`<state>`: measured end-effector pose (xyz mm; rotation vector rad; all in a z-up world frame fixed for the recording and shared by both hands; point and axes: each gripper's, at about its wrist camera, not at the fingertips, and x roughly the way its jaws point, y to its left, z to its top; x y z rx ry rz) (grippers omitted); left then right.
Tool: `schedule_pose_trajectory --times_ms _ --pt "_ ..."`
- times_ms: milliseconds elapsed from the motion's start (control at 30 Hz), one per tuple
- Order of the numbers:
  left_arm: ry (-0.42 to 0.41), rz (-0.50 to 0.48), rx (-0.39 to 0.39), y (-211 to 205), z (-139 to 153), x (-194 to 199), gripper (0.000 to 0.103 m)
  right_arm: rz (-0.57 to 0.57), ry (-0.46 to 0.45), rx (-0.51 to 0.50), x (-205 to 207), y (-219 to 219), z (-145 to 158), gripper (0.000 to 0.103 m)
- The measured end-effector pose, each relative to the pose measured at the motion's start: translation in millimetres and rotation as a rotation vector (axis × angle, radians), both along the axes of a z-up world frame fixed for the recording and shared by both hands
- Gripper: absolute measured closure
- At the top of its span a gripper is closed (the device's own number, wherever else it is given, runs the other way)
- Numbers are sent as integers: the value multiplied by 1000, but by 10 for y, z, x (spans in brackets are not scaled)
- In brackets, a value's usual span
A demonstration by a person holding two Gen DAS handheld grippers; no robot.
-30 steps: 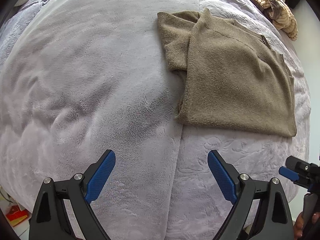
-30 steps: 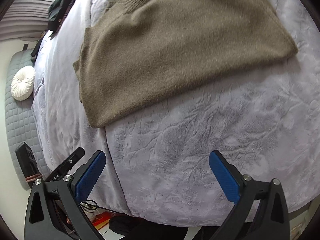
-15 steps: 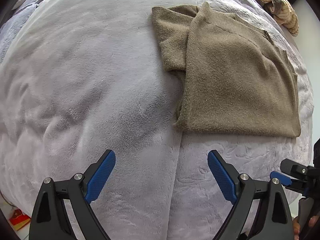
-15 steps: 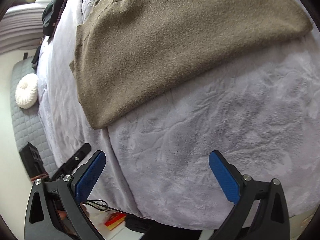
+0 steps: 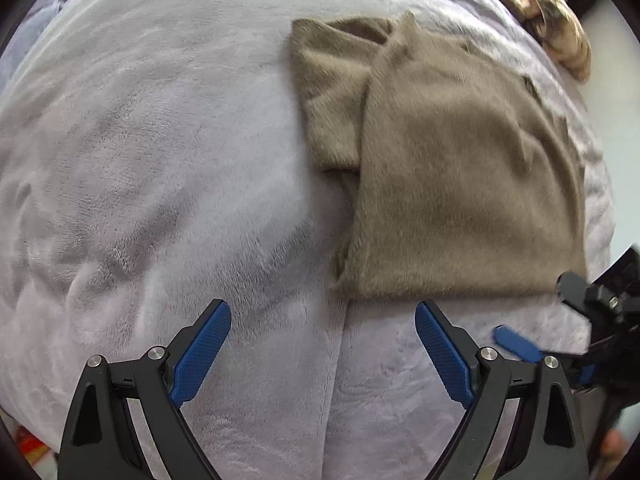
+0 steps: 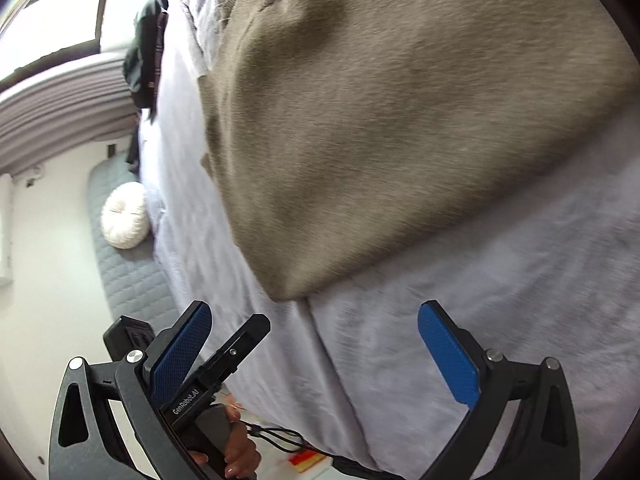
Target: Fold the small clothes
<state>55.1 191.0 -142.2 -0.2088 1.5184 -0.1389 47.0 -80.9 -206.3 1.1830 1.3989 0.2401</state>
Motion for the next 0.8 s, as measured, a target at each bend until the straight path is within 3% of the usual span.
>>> schedule_pose_trajectory --times_ms 233,567,600,633,667,733,800 --pt "-5 64 -79 236 -94 226 9 -98 -33 107 101 130 -247 0" --pt "9 109 -327 246 -282 564 9 -199 -97 233 347 405 -489 2" --pt "11 109 -341 243 -298 589 9 -213 -96 251 360 411 -504 9" --pt "11 108 -359 214 -319 630 9 -226 -93 264 345 424 -510 32" --pt "12 108 -377 187 -333 661 9 -236 -85 276 346 404 -528 63" --pt "25 107 -443 178 -371 709 9 -252 -82 292 360 377 -536 94" --pt "49 116 -512 187 -421 756 9 -241 -125 288 407 328 -428 94"
